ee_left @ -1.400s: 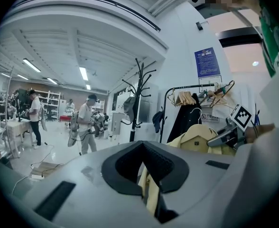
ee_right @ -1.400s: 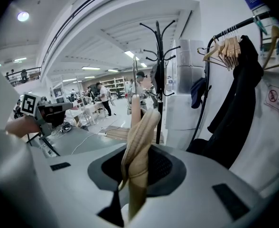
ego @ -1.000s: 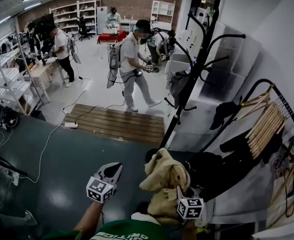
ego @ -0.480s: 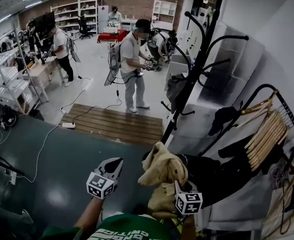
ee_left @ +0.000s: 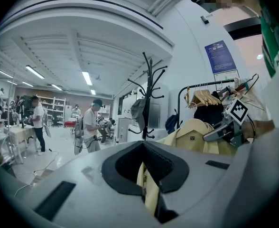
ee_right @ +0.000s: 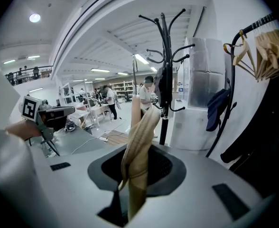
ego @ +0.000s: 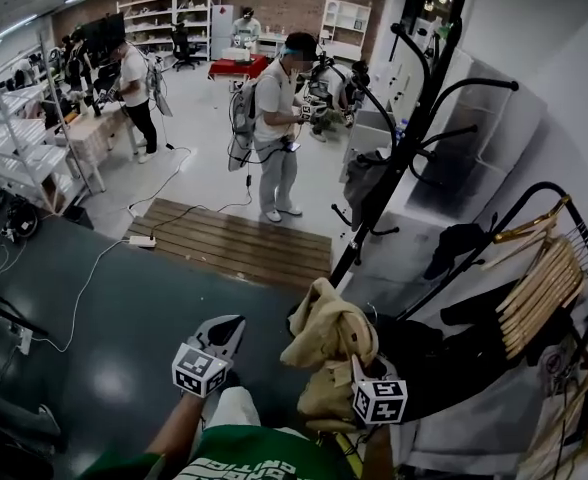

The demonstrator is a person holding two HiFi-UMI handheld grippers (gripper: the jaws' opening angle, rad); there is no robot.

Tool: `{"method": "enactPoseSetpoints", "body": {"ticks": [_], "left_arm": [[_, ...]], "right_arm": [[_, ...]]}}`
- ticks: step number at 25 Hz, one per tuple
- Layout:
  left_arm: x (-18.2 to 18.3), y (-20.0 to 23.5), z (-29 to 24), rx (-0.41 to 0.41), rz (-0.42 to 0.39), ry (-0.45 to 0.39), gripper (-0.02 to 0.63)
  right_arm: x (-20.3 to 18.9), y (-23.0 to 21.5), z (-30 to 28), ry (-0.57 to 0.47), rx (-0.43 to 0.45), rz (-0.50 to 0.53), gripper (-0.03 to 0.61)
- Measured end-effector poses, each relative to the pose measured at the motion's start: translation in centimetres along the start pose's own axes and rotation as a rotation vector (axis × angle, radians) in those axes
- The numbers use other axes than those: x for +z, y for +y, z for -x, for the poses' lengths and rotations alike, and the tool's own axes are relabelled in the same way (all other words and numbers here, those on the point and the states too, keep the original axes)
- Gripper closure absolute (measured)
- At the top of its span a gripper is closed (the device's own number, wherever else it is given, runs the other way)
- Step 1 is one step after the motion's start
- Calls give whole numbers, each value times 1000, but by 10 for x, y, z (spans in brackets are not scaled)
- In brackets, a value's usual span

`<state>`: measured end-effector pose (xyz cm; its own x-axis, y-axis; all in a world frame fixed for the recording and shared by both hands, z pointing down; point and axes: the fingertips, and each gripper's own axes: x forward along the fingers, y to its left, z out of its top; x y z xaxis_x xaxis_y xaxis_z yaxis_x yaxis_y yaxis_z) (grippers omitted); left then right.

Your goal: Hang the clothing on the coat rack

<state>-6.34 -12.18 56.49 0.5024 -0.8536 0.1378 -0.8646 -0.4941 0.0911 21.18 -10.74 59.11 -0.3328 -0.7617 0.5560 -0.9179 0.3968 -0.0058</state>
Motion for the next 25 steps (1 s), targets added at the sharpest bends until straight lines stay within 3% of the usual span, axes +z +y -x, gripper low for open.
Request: {"method": "enactPoseSetpoints", "body": {"ticks": [25], "left_arm": [[26, 40, -46, -23, 2, -47, 611]], "right_arm": [[55, 12, -48, -3, 49, 38, 491]]}}
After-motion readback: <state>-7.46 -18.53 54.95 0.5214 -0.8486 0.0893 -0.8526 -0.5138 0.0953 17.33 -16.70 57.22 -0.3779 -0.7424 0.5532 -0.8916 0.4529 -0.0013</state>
